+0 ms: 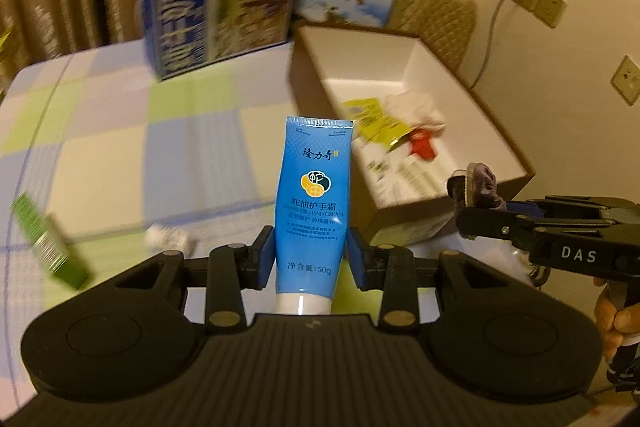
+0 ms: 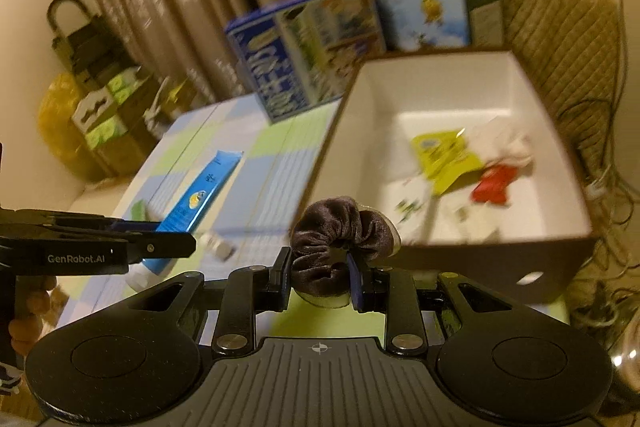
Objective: Organize objects
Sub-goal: 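Lift the tube and scrunchie and carry them toward the cardboard box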
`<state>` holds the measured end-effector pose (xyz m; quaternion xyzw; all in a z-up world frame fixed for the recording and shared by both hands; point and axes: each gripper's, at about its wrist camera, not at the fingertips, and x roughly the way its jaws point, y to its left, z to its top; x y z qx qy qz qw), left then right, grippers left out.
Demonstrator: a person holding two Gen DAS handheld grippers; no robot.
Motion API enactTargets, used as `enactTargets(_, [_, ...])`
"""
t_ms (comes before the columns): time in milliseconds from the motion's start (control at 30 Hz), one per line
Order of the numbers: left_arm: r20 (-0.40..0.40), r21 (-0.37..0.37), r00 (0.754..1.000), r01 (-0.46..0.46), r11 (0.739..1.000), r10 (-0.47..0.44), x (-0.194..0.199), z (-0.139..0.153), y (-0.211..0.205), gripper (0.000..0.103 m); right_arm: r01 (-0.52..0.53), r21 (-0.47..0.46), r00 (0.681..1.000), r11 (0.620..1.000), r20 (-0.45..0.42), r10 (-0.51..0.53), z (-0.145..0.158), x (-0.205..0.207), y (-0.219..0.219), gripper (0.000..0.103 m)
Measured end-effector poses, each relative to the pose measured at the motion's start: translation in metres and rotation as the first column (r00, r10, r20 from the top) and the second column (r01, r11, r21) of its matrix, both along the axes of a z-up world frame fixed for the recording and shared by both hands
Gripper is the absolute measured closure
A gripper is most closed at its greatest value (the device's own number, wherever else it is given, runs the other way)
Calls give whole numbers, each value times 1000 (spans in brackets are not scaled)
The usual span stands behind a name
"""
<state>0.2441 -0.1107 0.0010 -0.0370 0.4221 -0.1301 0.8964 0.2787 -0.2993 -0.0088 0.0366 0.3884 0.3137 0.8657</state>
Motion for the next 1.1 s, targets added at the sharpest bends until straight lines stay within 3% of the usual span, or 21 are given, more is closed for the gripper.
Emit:
enactTargets(367, [11, -26, 998, 69, 997, -68, 84, 5, -82, 71, 72, -25, 995, 997, 66, -70, 18, 77, -40, 78])
enactTargets(667, [-36, 6, 997, 62, 998, -62, 164, -13, -126, 71, 82, -85, 995, 993, 62, -76, 0, 147, -45, 78])
enactTargets(1100, [-111, 57, 993, 44, 997, -37, 262, -49, -152, 70, 70, -142, 998, 987, 8, -70, -31, 227, -33, 78])
